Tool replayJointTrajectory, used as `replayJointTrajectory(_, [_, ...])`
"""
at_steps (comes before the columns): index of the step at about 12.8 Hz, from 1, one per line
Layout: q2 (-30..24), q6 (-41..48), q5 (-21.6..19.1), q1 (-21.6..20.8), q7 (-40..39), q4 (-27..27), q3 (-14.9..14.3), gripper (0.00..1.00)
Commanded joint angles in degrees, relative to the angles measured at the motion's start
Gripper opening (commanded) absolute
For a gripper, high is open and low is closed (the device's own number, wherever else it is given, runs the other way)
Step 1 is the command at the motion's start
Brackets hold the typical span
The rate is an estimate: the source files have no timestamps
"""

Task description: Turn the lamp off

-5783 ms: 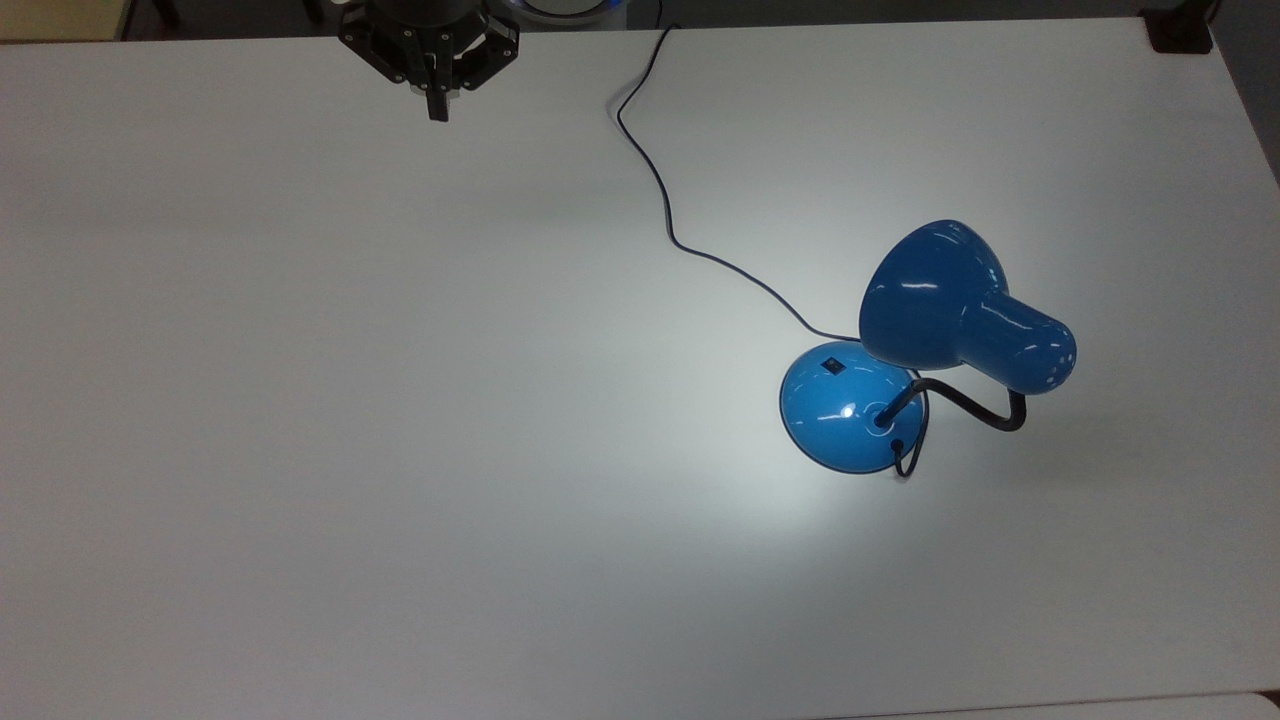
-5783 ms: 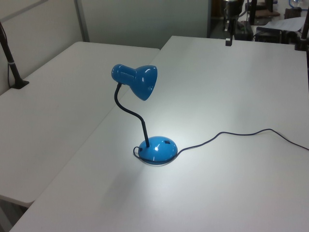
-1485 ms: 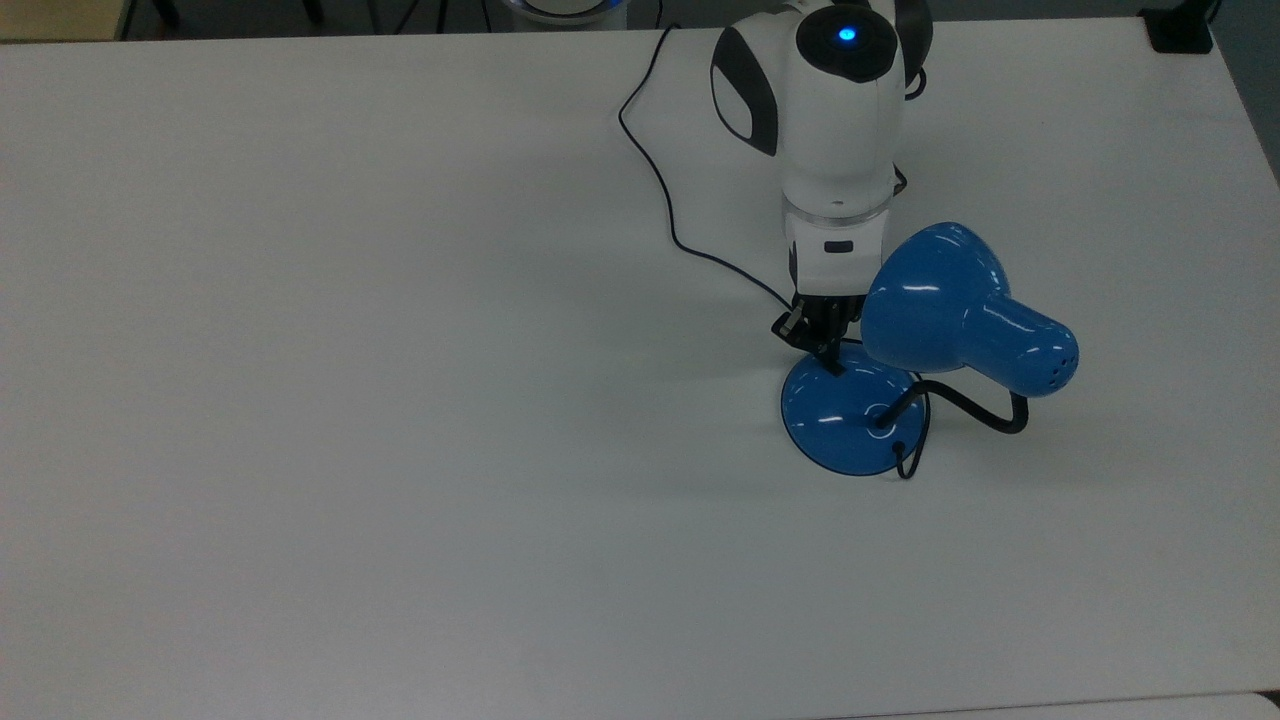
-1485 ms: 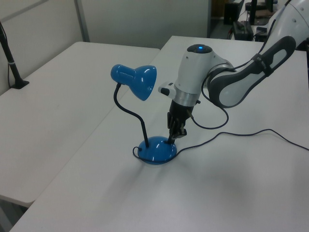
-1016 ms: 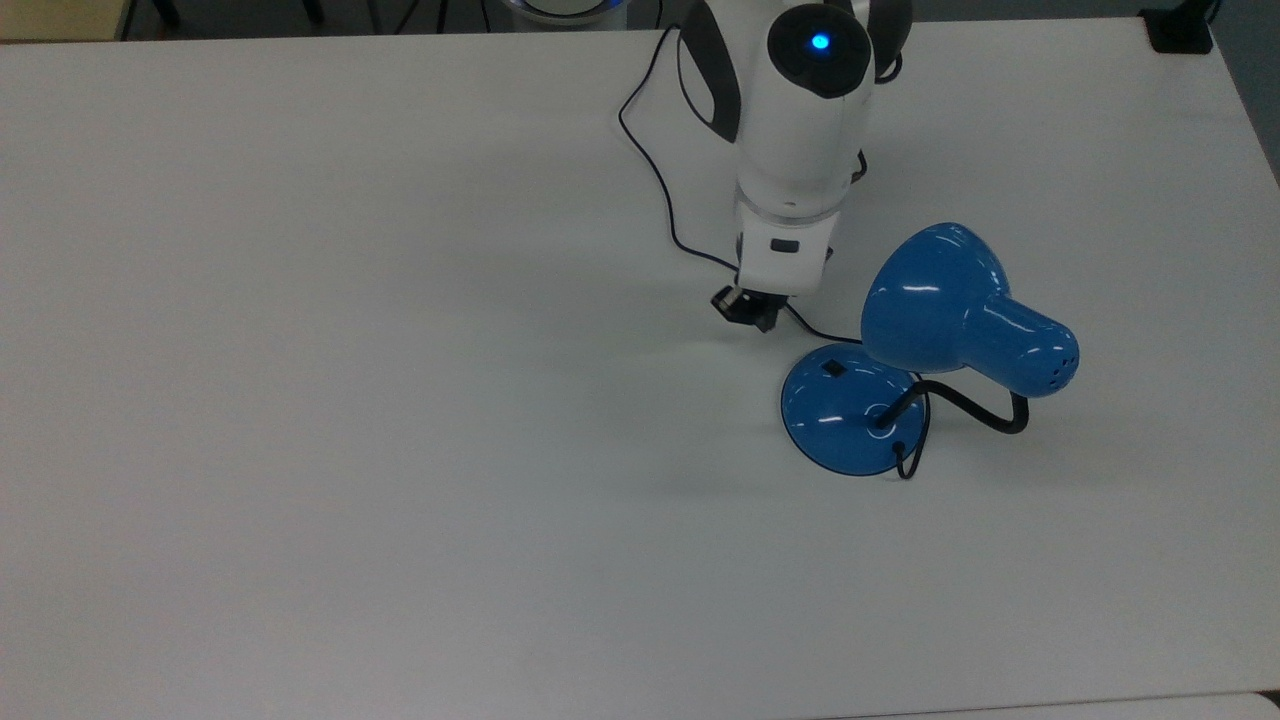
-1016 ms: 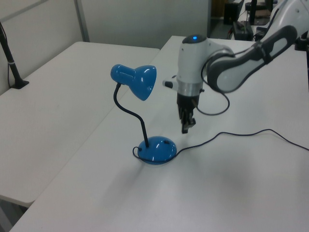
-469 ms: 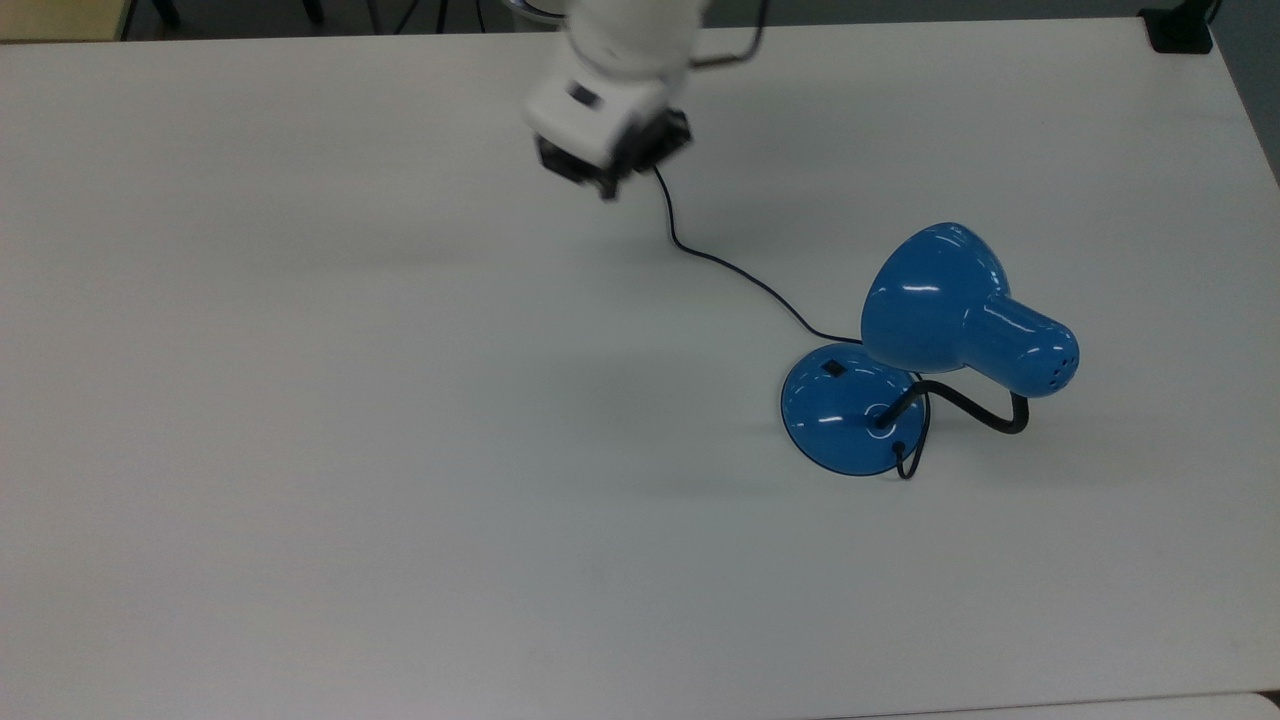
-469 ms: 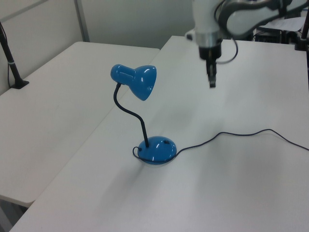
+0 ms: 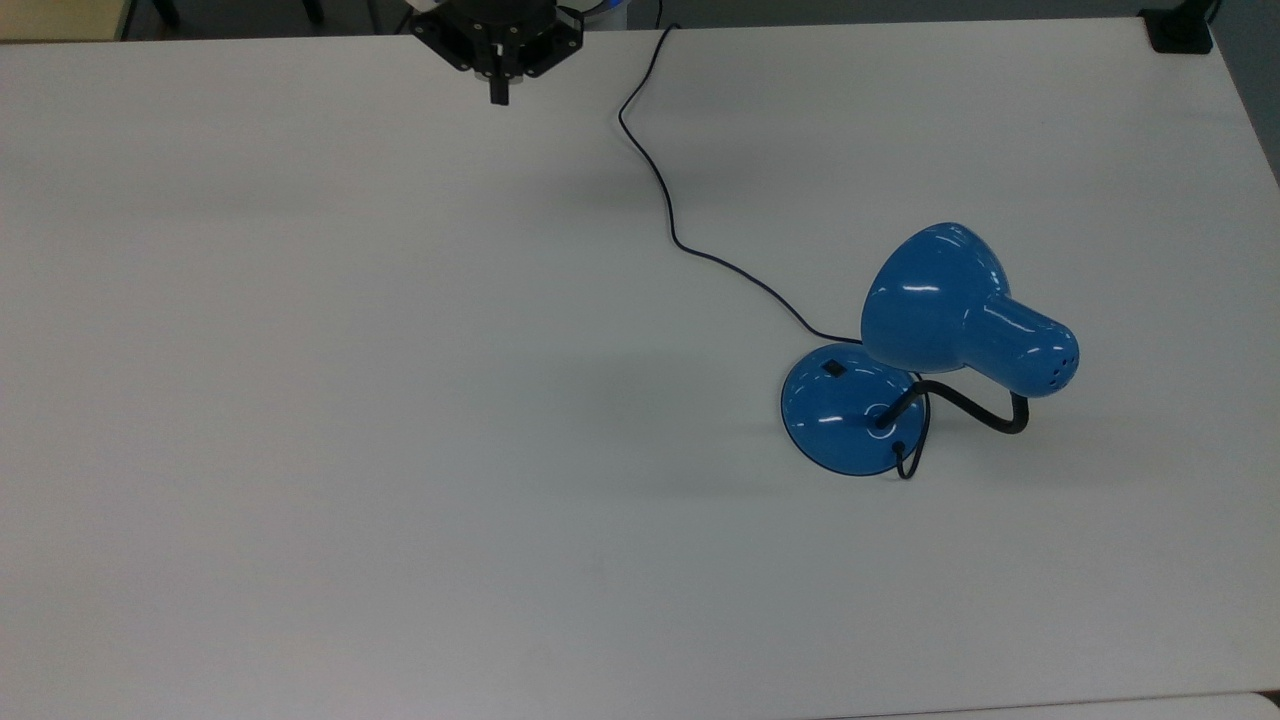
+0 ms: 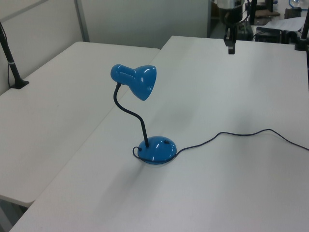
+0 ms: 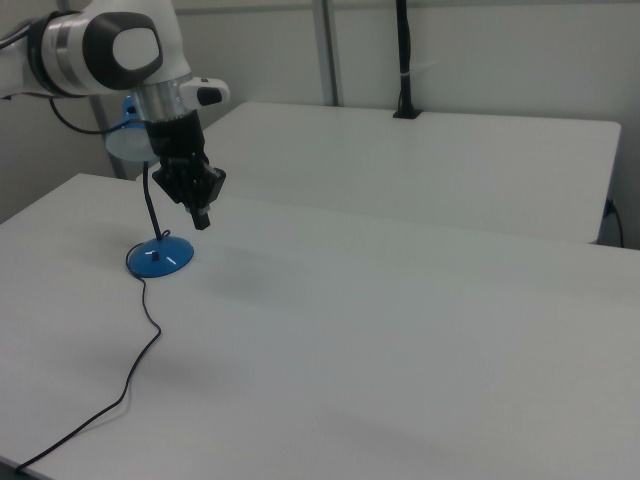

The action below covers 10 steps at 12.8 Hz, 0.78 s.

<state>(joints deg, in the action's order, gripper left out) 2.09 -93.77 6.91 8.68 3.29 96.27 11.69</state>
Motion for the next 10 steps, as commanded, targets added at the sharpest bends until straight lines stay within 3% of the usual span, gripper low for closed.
replayJointTrajectory(1, [-0.1, 0.8, -0.5, 0.9, 2.0, -1.7, -0.6, 0.3])
replayJointTrajectory(3, [-0.1, 0.6, -0.6, 1.6, 2.0, -1.7, -0.6, 0.71])
replayJointTrajectory(4, [-0.1, 0.3, -0.6, 1.7, 2.0, -1.8, -0.6, 0.81])
replayJointTrajectory(5, [0.3, 0.1, -0.4, 1.9, 1.8, -2.0, -0.6, 1.0])
replayJointTrajectory(10, [0.4, -4.7, -1.1, 2.0, 1.2, -2.0, -0.5, 1.0])
